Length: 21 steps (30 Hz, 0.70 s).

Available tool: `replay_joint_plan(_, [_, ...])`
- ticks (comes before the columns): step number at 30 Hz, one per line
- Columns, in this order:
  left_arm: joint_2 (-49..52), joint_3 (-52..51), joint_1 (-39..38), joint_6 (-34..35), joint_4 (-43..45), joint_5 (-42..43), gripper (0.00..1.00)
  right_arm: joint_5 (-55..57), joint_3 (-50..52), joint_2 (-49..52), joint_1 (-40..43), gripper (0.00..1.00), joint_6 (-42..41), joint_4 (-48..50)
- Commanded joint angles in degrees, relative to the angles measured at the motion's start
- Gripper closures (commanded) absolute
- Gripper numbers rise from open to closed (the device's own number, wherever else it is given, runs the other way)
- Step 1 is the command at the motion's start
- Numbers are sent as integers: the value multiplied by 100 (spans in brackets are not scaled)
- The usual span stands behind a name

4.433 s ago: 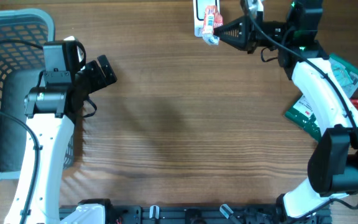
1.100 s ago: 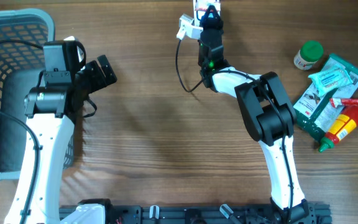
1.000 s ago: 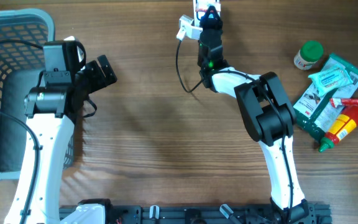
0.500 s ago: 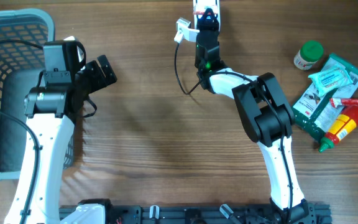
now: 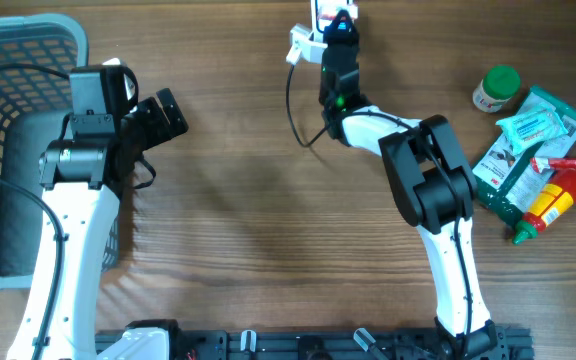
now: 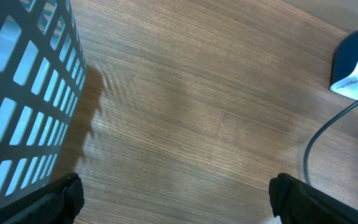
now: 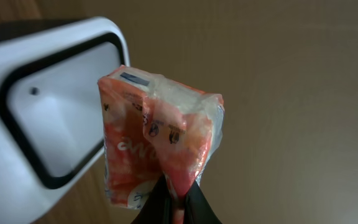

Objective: Scan the item barcode
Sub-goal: 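Keep the tissue packet held against the scanner face with the right gripper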

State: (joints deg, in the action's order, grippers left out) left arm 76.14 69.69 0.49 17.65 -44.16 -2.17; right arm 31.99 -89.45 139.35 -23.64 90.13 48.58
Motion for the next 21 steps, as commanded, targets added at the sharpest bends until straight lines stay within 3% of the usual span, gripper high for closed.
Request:
replay_joint_plan(1, [26,-37,26,-55,-9,-22,0,-94,-761,44,63,96,-254,-376])
replay_joint_plan(9, [26,-37,26,-55,-9,-22,0,-55,-966,-363,116,95,-310,-1215])
replay_joint_plan(21, [26,-37,26,-55,-9,-22,0,-48,-966,-490,111,96,-313,-1355])
